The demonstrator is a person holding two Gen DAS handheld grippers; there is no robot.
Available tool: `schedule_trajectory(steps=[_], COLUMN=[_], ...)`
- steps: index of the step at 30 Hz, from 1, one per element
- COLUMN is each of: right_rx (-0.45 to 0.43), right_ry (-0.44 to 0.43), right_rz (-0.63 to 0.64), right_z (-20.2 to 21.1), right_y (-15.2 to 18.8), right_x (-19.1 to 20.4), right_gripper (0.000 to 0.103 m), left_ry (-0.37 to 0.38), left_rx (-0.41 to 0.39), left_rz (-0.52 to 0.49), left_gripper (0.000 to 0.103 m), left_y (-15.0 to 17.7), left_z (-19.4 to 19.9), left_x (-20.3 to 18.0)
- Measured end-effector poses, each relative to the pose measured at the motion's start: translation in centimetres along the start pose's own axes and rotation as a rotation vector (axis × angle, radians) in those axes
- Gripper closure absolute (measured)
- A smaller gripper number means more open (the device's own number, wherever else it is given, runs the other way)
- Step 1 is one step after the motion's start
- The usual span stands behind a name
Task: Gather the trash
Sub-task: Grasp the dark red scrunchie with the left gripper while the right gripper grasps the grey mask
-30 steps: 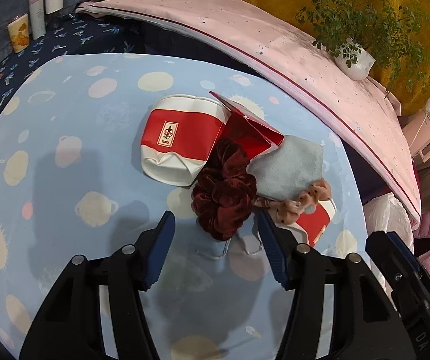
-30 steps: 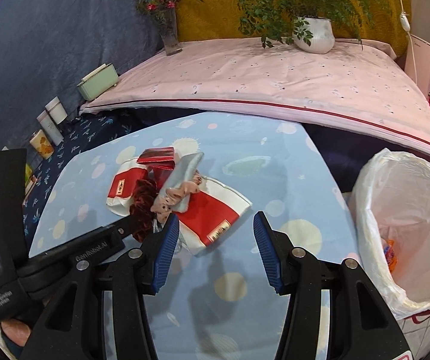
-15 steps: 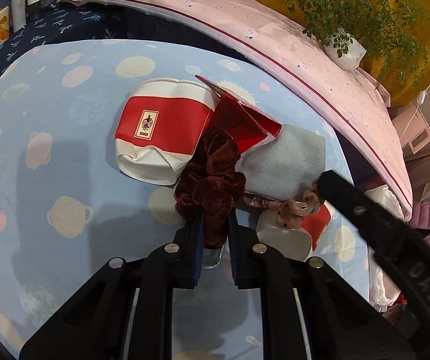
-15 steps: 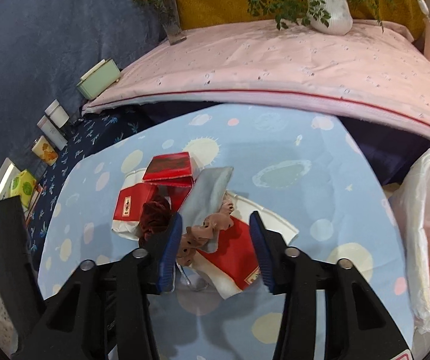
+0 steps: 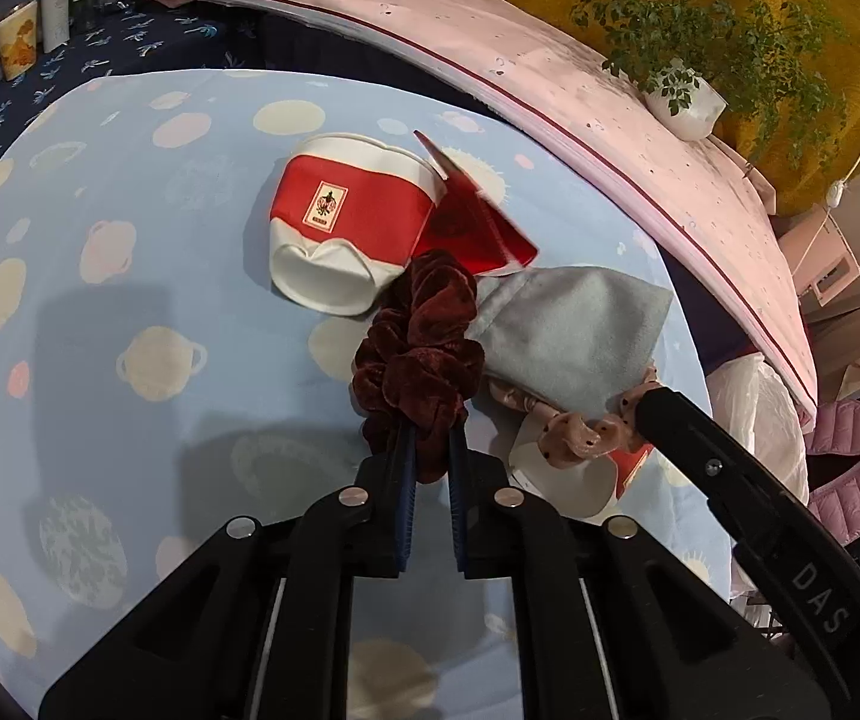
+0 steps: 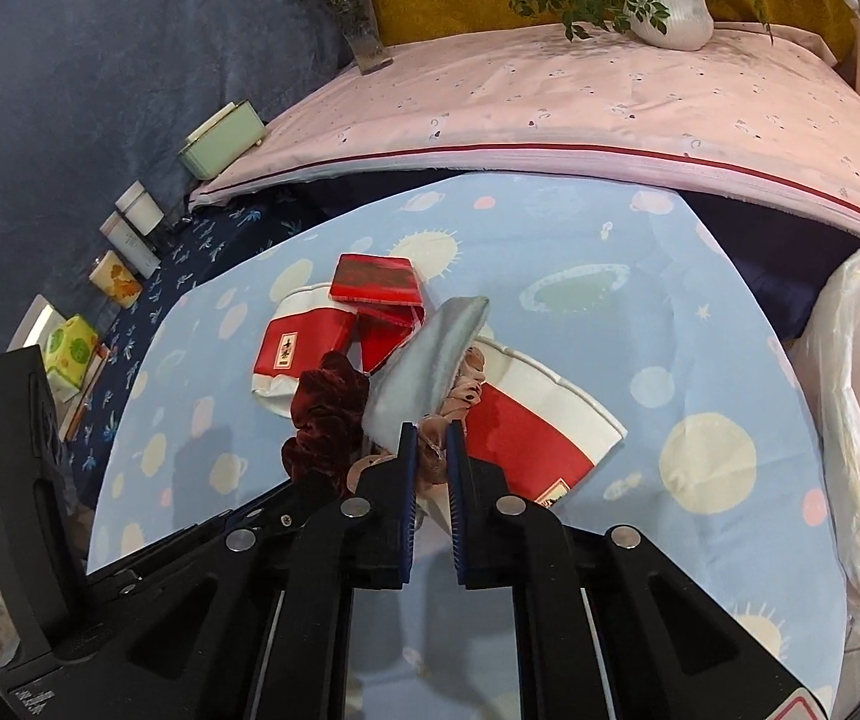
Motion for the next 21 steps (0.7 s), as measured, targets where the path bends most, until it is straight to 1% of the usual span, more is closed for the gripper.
schedule_trajectory(steps=[5,11,14,17,20,21], right_rx=[-0.033,-0.077,-0.066,-0.061,-0.080,-0.085], right_ry=[-0.019,-0.031,-0.022,0.011,0.041,0.041], right_rz=[0.004,0.011,0.015,0.024,0.048,0.052], right_z=[2.2,4.8,5.1,5.2,5.6,5.8], right_y=[0.3,0.1,0.8,1.6,1.9,1.8], right_x=[0.1,0.1,-0.2,-0.8,-0.9,-0.9], right_gripper=[0.093,0.093,0.093,0.086,0.072,0.070], left_ry=[0.003,0.010,0.009,0.007,0.002,0.001], left_rx=[-0.005,-0.029,-0.040,-0.041,-0.039,-0.038], left_rz=[-0.004,-0.007,-0.011,-0.007,0.002,0.004], left_gripper=[0.094,0.094,0.094,0.094,0.094,0.094], left_y=[1.0,1.7,2.0,2.3,2.4,2.5], left_z=[1.1,2.9,3.7,4.0,4.2,4.2], left_x=[-0.6,-1.4,-1.4,-1.2,-0.9,-0.8])
Point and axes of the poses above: each gripper's, at about its wrist camera, not at the fingertips, and z roughly against the way its jaws point, x to its left, y to its underside, the point moved 6 cm from there along -z, roughly the way its jaws point
